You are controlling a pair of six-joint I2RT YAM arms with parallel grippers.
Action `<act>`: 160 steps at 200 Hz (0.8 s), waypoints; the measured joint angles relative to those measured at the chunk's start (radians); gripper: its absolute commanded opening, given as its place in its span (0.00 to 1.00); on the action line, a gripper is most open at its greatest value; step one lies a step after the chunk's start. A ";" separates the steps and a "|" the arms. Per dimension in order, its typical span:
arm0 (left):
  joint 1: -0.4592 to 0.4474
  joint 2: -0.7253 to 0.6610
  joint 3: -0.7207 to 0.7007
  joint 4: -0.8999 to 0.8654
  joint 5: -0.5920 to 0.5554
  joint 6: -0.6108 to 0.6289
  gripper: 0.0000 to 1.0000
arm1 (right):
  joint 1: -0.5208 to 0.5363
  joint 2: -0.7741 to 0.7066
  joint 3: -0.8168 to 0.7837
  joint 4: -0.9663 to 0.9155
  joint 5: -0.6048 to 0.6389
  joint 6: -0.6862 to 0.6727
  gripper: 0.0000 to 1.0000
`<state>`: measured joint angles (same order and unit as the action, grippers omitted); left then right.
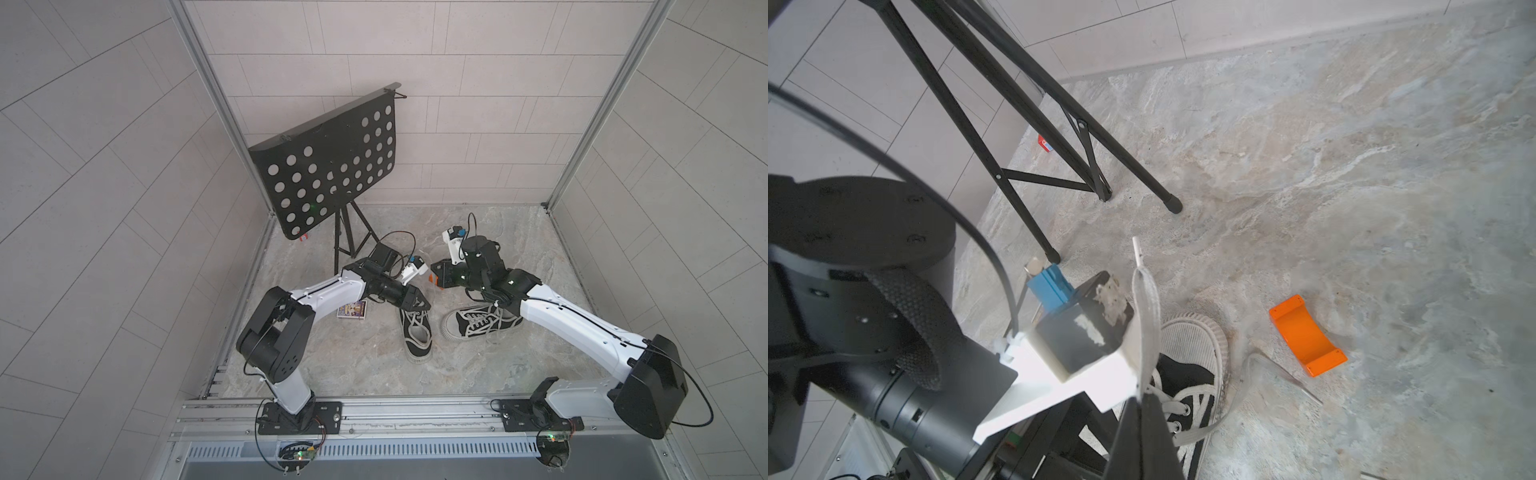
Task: Tie the shoes
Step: Cross the shoelace with the shoelace.
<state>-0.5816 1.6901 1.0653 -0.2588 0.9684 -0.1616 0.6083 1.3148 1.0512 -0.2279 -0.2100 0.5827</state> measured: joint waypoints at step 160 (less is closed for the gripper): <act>-0.043 0.022 0.027 0.045 -0.088 0.057 0.17 | -0.045 0.006 0.013 0.011 -0.059 0.066 0.00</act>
<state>-0.6250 1.7123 1.0924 -0.2142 0.8803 -0.1043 0.5632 1.3205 1.0637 -0.2165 -0.2691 0.6483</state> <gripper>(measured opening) 0.238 0.045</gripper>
